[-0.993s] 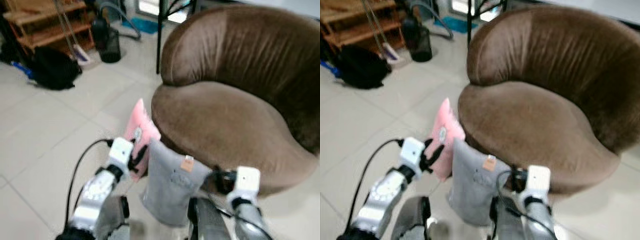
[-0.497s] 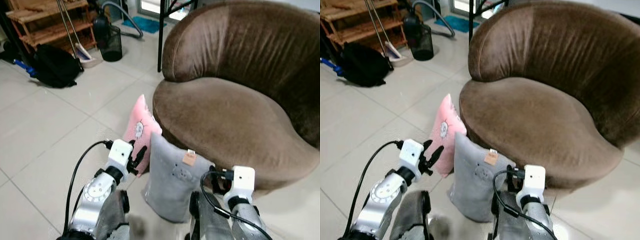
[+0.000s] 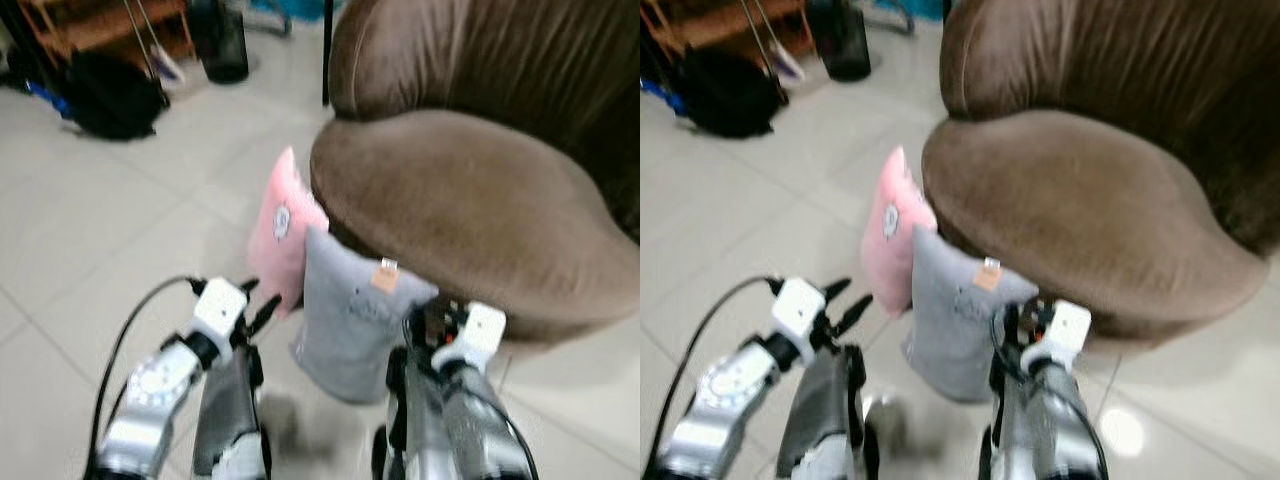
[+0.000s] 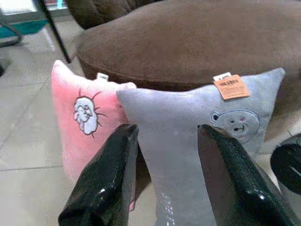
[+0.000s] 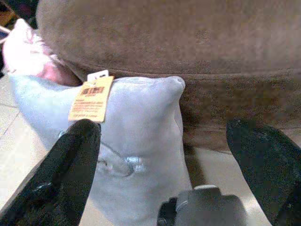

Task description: Move the pillow to the sofa from floor

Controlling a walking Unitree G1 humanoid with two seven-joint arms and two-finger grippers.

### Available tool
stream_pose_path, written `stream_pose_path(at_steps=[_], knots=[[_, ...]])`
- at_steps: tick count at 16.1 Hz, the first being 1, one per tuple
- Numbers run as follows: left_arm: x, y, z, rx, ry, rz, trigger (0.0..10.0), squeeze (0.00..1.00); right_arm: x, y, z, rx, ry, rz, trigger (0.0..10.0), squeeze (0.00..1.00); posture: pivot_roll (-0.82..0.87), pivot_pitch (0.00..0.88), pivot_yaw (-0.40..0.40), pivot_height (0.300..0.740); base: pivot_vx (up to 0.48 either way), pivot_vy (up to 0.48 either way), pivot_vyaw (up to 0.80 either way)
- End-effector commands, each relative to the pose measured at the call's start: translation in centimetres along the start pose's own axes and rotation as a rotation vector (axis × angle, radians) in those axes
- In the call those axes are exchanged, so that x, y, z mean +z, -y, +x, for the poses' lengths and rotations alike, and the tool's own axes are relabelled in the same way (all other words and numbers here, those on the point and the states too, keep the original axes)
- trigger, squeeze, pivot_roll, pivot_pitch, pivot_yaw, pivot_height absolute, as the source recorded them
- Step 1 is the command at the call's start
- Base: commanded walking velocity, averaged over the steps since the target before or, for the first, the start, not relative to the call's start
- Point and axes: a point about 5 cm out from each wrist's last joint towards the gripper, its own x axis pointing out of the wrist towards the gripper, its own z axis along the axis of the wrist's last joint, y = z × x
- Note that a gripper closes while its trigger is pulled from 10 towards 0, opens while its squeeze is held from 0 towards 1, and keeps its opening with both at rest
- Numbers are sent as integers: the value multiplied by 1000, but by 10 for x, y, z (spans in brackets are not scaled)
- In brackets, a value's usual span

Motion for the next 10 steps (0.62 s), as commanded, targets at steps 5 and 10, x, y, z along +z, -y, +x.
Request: stream_pose_path(at_steps=[5, 10], knots=[[25, -10, -19, -125, 40, -2, 10000, 0, 21, -5, 27, -68, 94, 209, 10000, 1000, 332, 301, 63, 520, 0, 0, 0], [41, -11, -30, -230, 41, -19, 10000, 0, 36, -5, 39, -114, 137, 247, 10000, 1000, 381, 322, 83, 520, 0, 0, 0]])
